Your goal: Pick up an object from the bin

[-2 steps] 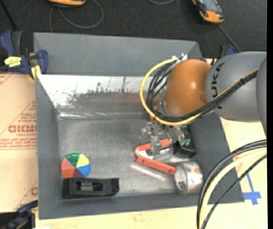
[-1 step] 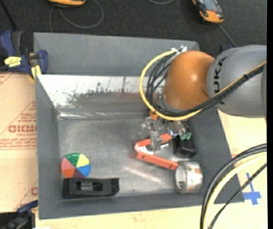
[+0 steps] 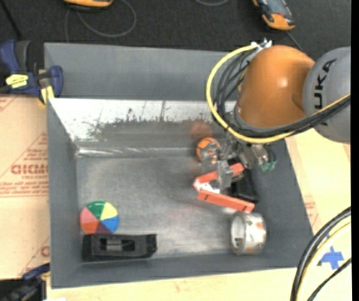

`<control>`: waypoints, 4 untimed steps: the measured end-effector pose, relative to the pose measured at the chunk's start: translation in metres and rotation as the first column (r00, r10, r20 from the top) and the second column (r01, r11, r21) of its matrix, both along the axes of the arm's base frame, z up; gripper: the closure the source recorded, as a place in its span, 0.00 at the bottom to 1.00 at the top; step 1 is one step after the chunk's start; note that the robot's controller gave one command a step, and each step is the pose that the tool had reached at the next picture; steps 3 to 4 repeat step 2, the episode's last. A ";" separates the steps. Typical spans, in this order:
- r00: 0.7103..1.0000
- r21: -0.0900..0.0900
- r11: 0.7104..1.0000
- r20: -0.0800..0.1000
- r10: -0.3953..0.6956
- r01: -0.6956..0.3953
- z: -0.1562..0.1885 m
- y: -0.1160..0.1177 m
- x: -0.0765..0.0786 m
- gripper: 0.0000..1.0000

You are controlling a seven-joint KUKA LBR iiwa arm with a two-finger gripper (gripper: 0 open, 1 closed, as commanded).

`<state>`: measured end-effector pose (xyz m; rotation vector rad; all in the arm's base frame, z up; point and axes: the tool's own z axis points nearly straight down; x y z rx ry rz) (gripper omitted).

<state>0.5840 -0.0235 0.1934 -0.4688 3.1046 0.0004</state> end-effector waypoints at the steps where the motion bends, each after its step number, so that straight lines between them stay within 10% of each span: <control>1: 1.000 0.001 1.000 0.000 0.000 0.000 0.000 0.000 0.000 1.00; 2: 1.000 0.000 1.000 0.001 0.008 -0.008 0.099 0.004 -0.015 1.00; 4: 1.000 0.000 1.000 0.001 0.008 -0.008 0.099 0.004 -0.015 1.00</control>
Offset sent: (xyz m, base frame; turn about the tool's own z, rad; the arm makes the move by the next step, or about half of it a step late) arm -0.0159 0.0050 0.0989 -0.0141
